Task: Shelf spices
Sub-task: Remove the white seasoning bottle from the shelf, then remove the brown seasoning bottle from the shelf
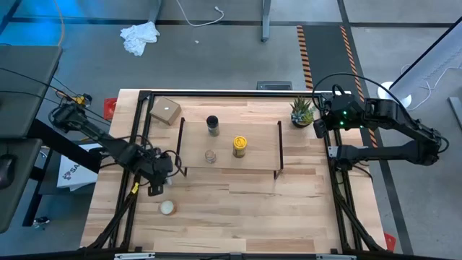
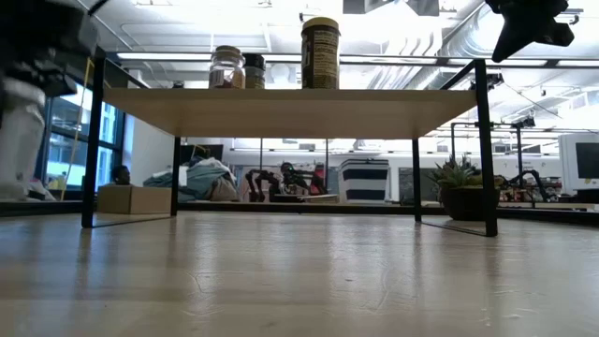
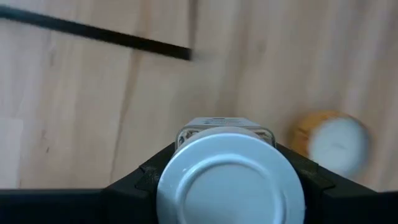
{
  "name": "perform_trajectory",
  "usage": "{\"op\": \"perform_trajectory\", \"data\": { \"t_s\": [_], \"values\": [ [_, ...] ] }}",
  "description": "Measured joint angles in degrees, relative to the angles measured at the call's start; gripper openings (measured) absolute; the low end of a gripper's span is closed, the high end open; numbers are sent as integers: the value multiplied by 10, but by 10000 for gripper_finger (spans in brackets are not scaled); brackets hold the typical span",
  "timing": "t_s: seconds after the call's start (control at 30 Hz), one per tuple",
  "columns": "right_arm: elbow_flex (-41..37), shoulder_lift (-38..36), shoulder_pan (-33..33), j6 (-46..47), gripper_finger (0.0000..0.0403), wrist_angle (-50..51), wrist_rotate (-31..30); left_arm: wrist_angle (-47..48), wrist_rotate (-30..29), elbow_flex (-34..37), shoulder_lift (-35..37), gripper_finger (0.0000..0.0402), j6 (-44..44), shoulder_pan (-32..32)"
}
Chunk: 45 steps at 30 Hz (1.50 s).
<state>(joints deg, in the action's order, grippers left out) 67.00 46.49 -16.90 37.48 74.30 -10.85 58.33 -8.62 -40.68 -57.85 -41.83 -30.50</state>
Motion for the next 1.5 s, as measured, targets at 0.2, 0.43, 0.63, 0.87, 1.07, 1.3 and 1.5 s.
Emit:
{"op": "perform_trajectory", "data": {
  "t_s": [0.2, 0.43, 0.63, 0.87, 1.07, 1.3, 1.5],
  "values": [
    [0, 0, 0, 2, 0, 0, 4, 1, -5, 27, -17, 189, -1, 0],
    [0, 0, 0, 2, 0, 0, 4, -8, 6, 14, -14, 295, -32, 1],
    [0, 0, 0, 2, 0, 0, 5, 23, 8, -26, -14, 341, -36, 1],
    [0, 0, 0, -3, 0, -18, 11, 125, -27, -157, -13, 343, -3, 1],
    [0, 0, 0, -4, 0, -22, 11, 103, -77, -239, -29, 343, 138, 48],
    [0, 0, 0, -4, 0, -22, 14, 16, -68, -308, -146, 344, 345, 179],
    [0, 0, 0, -5, 0, -22, 24, -13, -42, -375, -225, 344, 438, 255]
  ]
}}
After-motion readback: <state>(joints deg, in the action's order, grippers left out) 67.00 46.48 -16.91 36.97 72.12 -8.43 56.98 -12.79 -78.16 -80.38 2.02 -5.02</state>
